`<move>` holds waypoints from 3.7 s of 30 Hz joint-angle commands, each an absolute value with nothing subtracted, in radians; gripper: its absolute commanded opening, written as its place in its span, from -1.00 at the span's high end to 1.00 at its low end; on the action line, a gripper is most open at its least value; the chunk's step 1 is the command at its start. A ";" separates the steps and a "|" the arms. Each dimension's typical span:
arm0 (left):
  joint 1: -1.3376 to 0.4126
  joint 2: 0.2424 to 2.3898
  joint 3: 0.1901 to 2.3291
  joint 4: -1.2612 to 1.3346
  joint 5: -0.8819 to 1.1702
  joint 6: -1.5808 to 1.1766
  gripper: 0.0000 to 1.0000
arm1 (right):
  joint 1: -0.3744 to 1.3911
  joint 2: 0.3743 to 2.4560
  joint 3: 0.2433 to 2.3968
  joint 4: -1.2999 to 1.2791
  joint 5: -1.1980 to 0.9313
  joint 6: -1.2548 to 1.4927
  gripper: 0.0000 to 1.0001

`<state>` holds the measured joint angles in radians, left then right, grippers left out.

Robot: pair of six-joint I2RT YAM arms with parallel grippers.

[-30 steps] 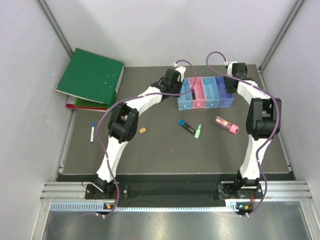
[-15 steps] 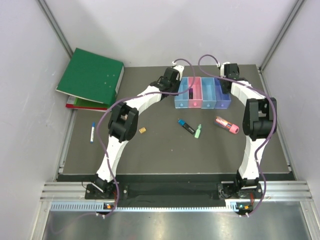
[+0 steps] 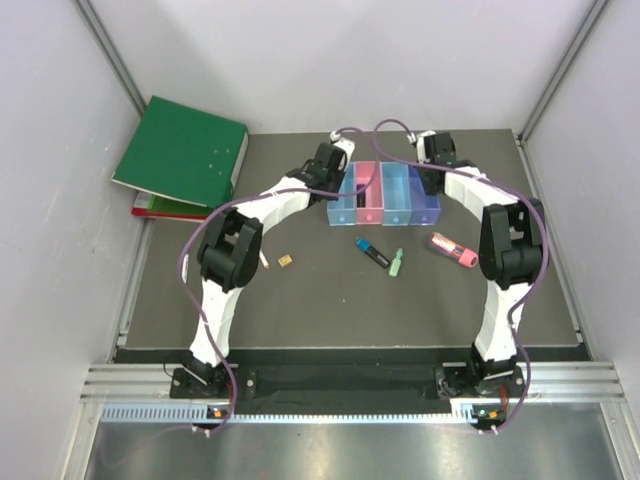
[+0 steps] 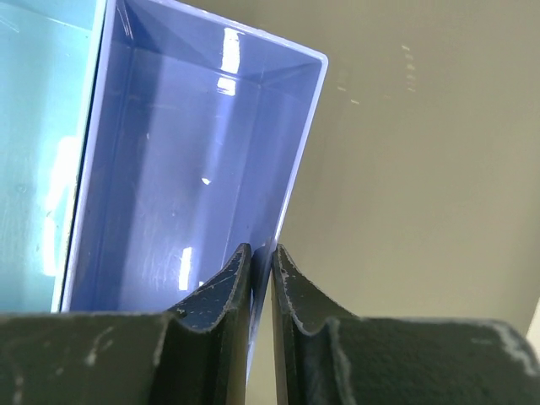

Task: Sort the stationery into containers
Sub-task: Move the storage box to the center of the board, then pick up the pen from the center of the board.

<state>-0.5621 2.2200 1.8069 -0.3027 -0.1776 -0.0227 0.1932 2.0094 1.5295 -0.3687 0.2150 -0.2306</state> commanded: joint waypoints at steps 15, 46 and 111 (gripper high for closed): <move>-0.534 2.048 1.586 -0.256 -0.164 0.055 0.61 | 0.399 1.901 1.440 -0.347 0.084 -0.175 0.83; -0.520 1.766 1.583 -0.431 -0.293 0.140 -0.60 | 0.393 1.657 1.385 -0.432 0.062 -0.334 -0.62; -0.440 1.301 1.261 -0.526 -0.222 0.299 -0.98 | 0.666 1.701 1.465 -0.577 -0.256 -0.204 1.00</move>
<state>-0.4473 1.3376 1.2610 -0.5743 -0.2035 0.2836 0.6674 1.7359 1.4002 -0.6315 -0.1905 -0.3256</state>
